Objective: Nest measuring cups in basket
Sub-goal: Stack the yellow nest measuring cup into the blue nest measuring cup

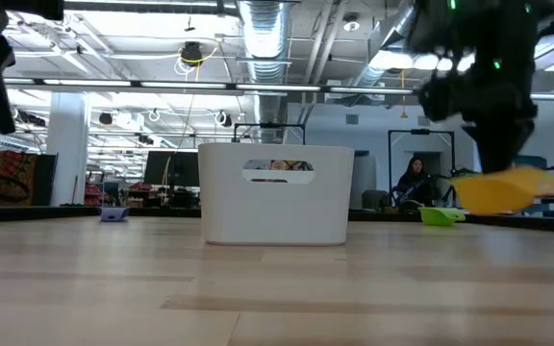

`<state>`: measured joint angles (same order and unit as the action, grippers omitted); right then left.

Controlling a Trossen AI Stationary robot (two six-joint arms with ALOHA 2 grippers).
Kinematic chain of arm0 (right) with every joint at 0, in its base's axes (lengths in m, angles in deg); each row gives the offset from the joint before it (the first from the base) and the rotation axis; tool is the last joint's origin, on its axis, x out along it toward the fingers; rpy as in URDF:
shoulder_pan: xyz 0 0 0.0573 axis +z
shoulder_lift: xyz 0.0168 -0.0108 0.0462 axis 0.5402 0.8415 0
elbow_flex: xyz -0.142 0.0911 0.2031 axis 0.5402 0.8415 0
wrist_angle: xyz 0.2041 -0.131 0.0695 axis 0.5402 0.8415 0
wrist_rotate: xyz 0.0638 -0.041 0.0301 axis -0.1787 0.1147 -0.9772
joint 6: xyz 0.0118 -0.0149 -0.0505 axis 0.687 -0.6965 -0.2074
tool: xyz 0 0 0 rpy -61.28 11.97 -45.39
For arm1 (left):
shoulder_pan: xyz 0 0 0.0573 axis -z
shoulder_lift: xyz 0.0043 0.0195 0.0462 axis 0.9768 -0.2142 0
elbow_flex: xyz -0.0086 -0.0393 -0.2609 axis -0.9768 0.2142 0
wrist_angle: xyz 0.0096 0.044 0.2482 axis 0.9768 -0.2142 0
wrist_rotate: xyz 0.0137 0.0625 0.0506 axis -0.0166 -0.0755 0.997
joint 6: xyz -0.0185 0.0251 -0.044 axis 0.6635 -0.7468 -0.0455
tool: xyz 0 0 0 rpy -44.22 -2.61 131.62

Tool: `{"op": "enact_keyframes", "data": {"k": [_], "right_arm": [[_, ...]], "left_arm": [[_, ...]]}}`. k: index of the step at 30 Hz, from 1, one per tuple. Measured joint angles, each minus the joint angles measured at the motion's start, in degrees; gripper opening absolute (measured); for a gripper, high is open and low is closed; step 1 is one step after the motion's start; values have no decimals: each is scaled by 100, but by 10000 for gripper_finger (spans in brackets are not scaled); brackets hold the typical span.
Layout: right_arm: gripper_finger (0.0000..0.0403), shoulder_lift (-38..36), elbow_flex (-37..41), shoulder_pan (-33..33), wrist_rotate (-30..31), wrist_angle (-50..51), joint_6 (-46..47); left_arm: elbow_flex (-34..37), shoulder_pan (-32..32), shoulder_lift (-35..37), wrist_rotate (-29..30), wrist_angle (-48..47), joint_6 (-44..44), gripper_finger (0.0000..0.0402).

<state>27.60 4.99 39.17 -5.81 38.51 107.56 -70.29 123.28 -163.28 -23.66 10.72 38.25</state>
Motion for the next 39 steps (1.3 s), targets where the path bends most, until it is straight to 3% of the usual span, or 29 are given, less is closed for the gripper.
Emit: {"op": "enact_keyframes", "data": {"k": [8,16,20,26,39], "right_arm": [[9,24,-986,489,443,-240,-90],[10,26,-1221,874,539,-1411,-192],[7,85,-1227,925,794,-2142,-448],[11,745,-1389,859,1086,-3011,-981],[13,2644,-3211,849,2753,-3035,-2296]], "left_arm": [[-2,-104,153,1607,391,-400,141],[-2,-133,133,2411,1625,-1749,141],[-2,-185,133,2660,2051,-2266,141],[-2,-455,133,2796,2409,-2722,141],[-5,-1085,135,2709,3306,-3855,141]]}}
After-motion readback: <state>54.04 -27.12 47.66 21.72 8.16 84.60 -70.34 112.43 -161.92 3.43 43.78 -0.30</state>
